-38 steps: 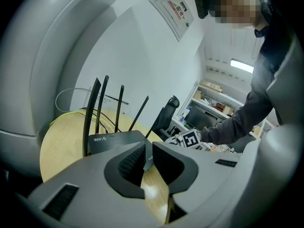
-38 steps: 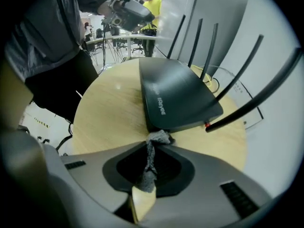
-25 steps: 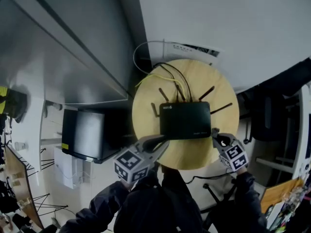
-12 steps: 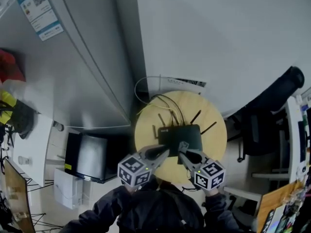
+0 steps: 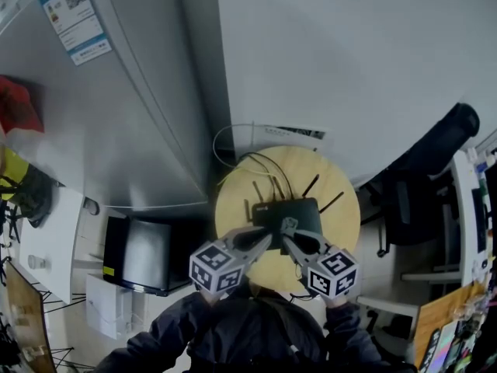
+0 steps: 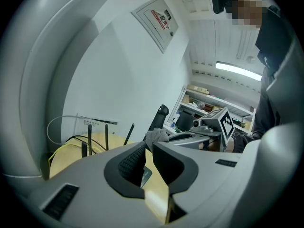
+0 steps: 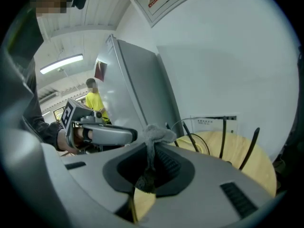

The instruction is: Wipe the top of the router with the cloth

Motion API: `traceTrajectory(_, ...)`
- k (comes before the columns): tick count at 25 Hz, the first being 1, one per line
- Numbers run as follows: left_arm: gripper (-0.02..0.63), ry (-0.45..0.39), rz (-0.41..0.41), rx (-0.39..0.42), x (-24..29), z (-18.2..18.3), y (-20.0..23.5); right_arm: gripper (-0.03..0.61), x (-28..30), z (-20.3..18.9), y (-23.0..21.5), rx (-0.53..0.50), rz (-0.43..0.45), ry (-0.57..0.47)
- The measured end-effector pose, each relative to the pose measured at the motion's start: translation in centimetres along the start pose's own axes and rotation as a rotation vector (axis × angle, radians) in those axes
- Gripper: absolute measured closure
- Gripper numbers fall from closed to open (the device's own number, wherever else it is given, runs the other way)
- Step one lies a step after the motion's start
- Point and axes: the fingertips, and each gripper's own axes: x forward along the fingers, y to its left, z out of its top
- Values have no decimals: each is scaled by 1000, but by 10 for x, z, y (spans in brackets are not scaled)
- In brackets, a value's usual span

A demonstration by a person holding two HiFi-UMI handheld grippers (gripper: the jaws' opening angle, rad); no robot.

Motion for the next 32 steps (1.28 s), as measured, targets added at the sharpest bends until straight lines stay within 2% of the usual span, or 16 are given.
traceTrajectory(32, 583, -19, 4, -10, -5, 3, 10, 515, 5, 14, 7, -20, 15, -18)
